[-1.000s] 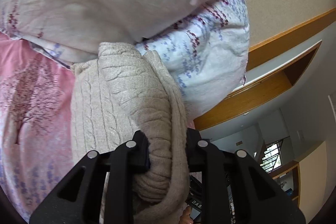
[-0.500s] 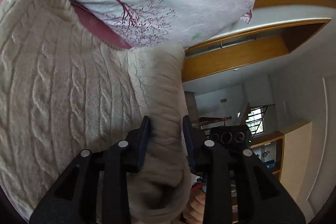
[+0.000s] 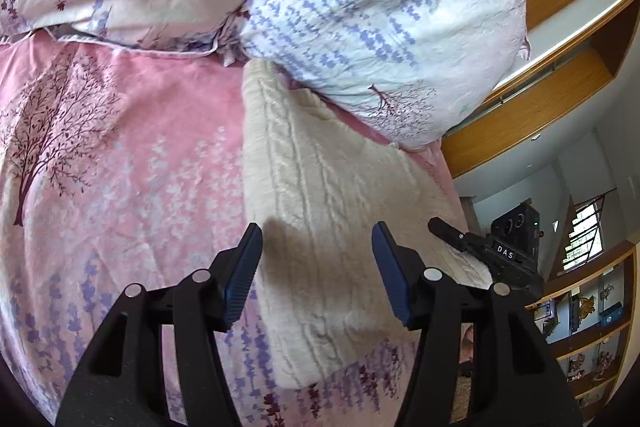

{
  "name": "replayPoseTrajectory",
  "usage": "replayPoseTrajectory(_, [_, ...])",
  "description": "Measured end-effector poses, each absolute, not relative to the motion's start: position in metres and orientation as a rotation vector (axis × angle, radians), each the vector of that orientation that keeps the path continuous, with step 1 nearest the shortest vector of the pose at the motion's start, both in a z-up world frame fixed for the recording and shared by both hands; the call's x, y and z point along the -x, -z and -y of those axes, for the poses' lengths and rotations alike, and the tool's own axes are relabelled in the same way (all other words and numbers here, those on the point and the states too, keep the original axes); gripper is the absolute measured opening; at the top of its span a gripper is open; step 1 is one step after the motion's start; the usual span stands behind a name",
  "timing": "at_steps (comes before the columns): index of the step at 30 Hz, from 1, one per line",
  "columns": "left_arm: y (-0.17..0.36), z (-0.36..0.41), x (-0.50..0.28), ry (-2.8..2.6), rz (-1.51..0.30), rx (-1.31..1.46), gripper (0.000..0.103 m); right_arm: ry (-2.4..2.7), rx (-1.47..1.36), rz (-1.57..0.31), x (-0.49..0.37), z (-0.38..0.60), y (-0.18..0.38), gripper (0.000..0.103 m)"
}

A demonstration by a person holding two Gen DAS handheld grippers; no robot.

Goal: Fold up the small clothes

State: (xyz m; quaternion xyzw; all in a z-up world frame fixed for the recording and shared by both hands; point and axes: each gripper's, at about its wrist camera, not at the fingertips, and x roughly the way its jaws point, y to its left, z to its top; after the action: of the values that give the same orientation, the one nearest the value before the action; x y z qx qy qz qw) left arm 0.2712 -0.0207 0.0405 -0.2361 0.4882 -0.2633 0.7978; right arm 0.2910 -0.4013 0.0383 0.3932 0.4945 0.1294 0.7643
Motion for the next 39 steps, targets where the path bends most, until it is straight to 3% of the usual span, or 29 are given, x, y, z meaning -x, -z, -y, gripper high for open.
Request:
replayPoseTrajectory(6, [-0.034,0.032,-0.261,0.607,-1.041,0.462,0.057,-0.246,-0.607,-0.87,-0.284,0.394,-0.092,0.017])
replayPoseTrajectory(10, [-0.033,0.037,-0.253,0.639,-1.038,0.43,0.057,-0.077,-0.599,-1.044,-0.294,0.414,-0.045,0.018])
replayPoseTrajectory(12, [-0.032,0.039,-0.248,0.64,-1.04,0.41,0.059,-0.087,-0.683,-1.038,-0.285,0.427,-0.038,0.024])
replayPoseTrajectory(16, [-0.034,0.034,-0.231,0.653,-1.031,0.403,0.063,-0.061,-0.699,-0.967,-0.25,0.444,-0.066,0.05])
replayPoseTrajectory(22, [-0.027,0.021,-0.209,0.644,-1.03,0.419,0.066,-0.124,-0.668,-0.89,-0.206,0.432,-0.095,0.051])
replayPoseTrajectory(27, [-0.021,0.029,-0.204,0.614,-1.044,0.385,0.064,-0.133,-0.606,-0.919,-0.21,0.406,-0.088,0.05])
replayPoseTrajectory(30, [-0.017,0.042,-0.21,0.62,-1.045,0.377,0.051,-0.154,-0.598,-0.941,-0.212,0.401,-0.08,0.031])
replayPoseTrajectory(31, [-0.015,0.047,-0.211,0.631,-1.052,0.37,0.039,-0.152,-0.583,-0.946,-0.214,0.398,-0.078,0.02])
replayPoseTrajectory(32, [-0.013,0.05,-0.212,0.632,-1.058,0.361,0.027,-0.147,-0.571,-0.946,-0.213,0.397,-0.079,0.016])
replayPoseTrajectory(34, [-0.013,0.052,-0.21,0.63,-1.041,0.33,0.017,-0.14,-0.561,-0.908,-0.21,0.398,-0.086,0.012])
replayPoseTrajectory(39, [-0.015,0.026,-0.207,0.709,-1.016,0.393,0.014,-0.14,-0.589,-0.829,-0.19,0.41,-0.107,0.01])
